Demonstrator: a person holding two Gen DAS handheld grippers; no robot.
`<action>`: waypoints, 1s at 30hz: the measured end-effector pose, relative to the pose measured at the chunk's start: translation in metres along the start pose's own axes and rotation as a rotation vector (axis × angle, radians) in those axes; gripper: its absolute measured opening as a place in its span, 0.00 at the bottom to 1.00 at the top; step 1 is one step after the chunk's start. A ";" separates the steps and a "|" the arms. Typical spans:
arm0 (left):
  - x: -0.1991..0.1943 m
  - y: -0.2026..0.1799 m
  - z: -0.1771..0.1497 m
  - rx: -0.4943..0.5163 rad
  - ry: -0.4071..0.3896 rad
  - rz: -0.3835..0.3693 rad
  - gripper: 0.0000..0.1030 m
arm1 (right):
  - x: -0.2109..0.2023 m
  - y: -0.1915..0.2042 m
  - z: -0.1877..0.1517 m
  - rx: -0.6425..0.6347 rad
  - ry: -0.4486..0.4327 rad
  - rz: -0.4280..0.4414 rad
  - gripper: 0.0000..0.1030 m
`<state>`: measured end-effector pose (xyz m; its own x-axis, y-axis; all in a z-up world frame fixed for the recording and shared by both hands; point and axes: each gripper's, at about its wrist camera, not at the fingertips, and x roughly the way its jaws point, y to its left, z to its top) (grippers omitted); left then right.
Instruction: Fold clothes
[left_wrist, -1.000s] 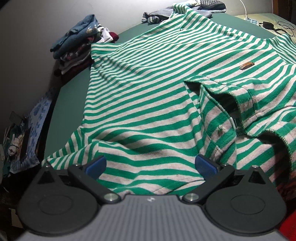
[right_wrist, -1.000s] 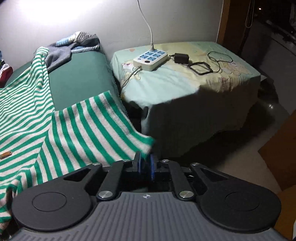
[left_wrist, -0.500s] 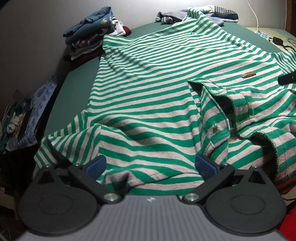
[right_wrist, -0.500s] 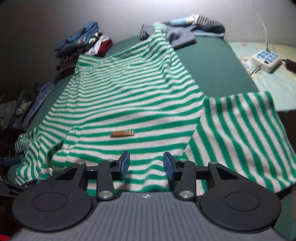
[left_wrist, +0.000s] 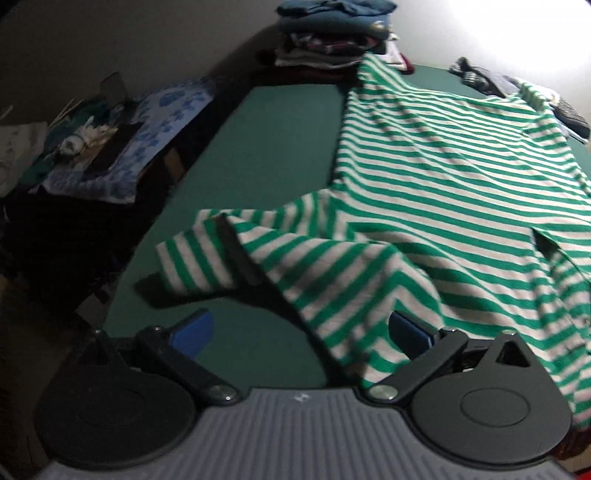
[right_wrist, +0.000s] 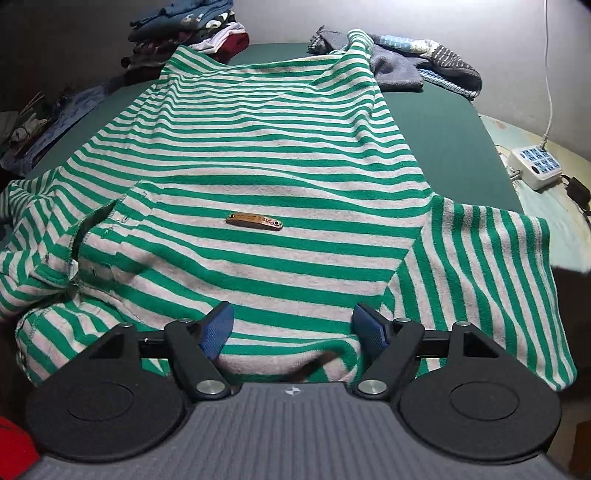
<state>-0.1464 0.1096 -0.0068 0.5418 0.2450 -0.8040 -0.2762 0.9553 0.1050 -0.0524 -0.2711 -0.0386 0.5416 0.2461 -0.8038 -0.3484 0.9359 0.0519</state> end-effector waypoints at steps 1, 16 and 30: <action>0.004 0.006 0.002 0.002 0.000 0.024 0.94 | -0.002 0.000 0.003 0.032 -0.021 -0.029 0.49; 0.034 0.096 0.010 0.148 -0.031 -0.024 0.62 | 0.027 0.252 0.056 -0.441 -0.147 0.539 0.50; 0.039 0.118 0.003 0.072 -0.102 -0.191 0.14 | 0.070 0.327 0.064 -0.481 -0.024 0.417 0.04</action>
<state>-0.1553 0.2324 -0.0243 0.6577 0.0705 -0.7499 -0.1058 0.9944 0.0007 -0.0797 0.0681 -0.0399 0.3017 0.5761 -0.7597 -0.8351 0.5441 0.0809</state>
